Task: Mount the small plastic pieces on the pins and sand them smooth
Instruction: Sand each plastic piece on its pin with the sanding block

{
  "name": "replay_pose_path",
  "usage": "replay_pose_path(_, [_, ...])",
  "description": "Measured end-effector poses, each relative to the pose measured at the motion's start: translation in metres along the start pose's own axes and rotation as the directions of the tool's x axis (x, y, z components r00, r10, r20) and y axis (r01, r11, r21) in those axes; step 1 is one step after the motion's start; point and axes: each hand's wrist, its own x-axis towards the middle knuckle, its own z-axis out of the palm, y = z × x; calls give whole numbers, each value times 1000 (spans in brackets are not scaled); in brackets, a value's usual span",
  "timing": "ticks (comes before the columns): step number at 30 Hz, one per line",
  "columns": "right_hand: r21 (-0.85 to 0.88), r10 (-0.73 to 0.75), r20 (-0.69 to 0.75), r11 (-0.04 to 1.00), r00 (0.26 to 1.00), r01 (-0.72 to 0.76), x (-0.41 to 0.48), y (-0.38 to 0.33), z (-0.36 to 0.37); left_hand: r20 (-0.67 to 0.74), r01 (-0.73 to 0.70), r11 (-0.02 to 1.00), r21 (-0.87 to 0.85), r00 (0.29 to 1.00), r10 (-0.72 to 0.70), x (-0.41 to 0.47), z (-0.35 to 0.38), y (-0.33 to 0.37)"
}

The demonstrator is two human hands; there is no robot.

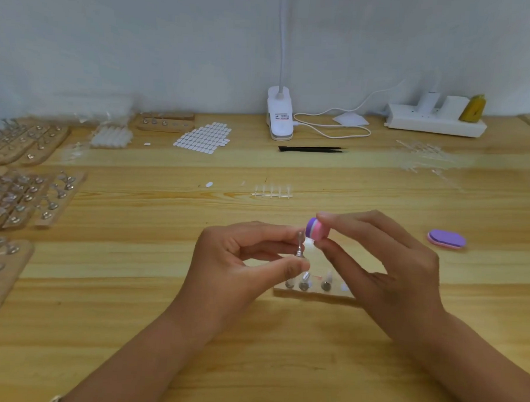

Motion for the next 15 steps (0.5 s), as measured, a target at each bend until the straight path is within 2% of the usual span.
replay_pose_path(3, [11, -66, 4, 998, 998, 66, -2, -7, 4, 31, -34, 999, 28, 999, 33, 0, 2, 0])
replay_pose_path(5, [-21, -38, 37, 999, 999, 39, -3, -2, 4, 24, -34, 999, 39, 999, 33, -1, 1, -1])
replay_pose_path(8, [-27, 8, -1, 1000, 1000, -8, -1, 0, 1, 3, -36, 998, 41, 999, 36, -1, -3, -1])
replay_pose_path(10, [5, -51, -23, 999, 998, 52, 0, -6, 3, 15, -63, 995, 75, 998, 62, -1, -1, 0])
replay_pose_path(12, [-5, -79, 16, 997, 997, 79, -3, -7, 6, 25, -74, 990, 118, 997, 71, -2, 1, 1])
replay_pose_path(15, [-72, 27, 32, 997, 999, -25, -3, 1, 4, -34, -25, 993, 118, 999, 29, -3, -2, -1])
